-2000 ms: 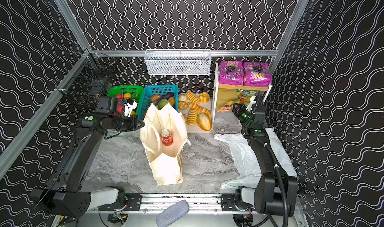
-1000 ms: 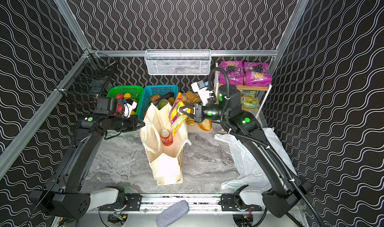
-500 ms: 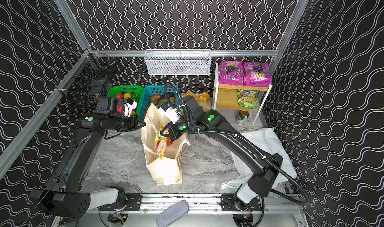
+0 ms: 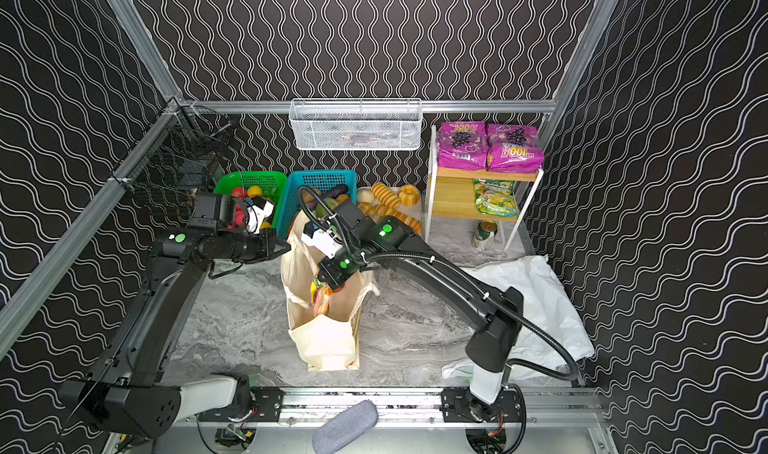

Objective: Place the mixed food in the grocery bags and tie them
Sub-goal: 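Lower the orange snack packet into the tote bag and open the right gripper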

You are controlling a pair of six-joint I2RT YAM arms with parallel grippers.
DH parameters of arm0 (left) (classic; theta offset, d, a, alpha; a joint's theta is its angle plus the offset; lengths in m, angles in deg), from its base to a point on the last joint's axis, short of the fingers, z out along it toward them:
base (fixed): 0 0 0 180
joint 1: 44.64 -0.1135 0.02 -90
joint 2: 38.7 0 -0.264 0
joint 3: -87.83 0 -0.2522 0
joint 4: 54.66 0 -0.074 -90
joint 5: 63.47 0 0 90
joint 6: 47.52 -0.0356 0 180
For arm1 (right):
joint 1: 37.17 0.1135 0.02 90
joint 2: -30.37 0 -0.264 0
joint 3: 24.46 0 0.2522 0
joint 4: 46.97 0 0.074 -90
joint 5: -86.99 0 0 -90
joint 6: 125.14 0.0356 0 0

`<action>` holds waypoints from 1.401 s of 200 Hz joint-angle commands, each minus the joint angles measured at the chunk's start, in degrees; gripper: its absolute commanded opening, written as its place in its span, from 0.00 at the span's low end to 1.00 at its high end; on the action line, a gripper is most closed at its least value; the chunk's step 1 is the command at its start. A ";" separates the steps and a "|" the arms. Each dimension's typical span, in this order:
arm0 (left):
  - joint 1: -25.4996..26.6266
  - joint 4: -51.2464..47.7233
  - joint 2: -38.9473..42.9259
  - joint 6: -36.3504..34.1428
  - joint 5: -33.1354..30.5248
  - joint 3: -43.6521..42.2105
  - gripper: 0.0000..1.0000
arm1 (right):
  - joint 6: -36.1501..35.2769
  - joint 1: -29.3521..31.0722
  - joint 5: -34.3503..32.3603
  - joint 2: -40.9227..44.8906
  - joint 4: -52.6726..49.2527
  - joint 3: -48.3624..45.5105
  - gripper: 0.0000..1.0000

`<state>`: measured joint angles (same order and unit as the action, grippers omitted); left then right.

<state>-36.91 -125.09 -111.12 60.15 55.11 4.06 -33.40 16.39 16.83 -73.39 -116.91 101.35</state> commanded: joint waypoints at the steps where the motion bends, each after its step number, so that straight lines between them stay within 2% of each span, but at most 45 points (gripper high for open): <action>1: -0.01 2.03 0.19 0.08 0.77 0.27 0.00 | -1.23 0.14 -2.06 -2.51 -0.70 3.25 0.00; 24: -0.04 2.20 0.56 0.11 0.79 -0.47 0.00 | -4.55 0.25 0.43 -3.92 -5.13 4.23 0.00; 68: -0.02 1.59 0.21 -0.36 -0.37 0.26 0.00 | -7.84 0.32 13.96 0.82 -4.34 -3.26 0.00; 84: -0.01 2.49 0.34 0.32 -0.20 0.08 0.00 | -9.40 0.32 13.51 0.52 -6.17 -4.64 0.00; 94: 0.00 2.69 0.19 0.35 -0.11 0.18 0.00 | -10.85 0.41 12.31 -0.13 -6.91 -5.75 0.03; 124: 0.02 1.44 -0.71 -0.21 0.00 1.40 0.00 | -9.43 0.54 9.25 -1.65 -3.67 -8.85 0.06; 139: 0.03 1.12 -0.71 -0.32 -0.49 1.68 0.00 | -8.78 0.67 8.40 -1.88 -2.60 -8.72 0.13; 150: -0.04 1.41 -0.54 -0.07 -0.54 1.40 0.00 | -8.72 0.67 8.51 -1.43 -1.51 -8.59 0.25; 172: 0.01 2.02 -0.48 0.53 -0.37 0.86 0.00 | -9.12 0.67 9.09 0.49 0.38 -9.11 0.35; 207: 0.00 1.56 -0.99 0.12 -0.72 1.38 0.00 | -8.23 0.50 3.06 5.89 4.24 -10.18 0.47; 240: 0.00 1.22 -1.15 -0.24 -0.64 1.40 0.00 | -3.85 -0.95 -7.24 14.43 13.57 -14.05 0.52; 274: -0.02 1.38 -0.64 -0.26 -0.60 0.61 0.00 | 0.40 -5.25 -22.27 28.72 29.31 -26.56 0.62; 280: -0.05 1.38 -0.57 -0.22 -0.78 0.49 0.04 | 1.55 -6.92 -24.04 31.02 31.35 -28.74 0.64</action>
<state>-36.91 -125.48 -112.17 60.26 54.45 4.89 -36.61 13.00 5.77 -49.61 -99.71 79.10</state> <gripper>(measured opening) 0.050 0.604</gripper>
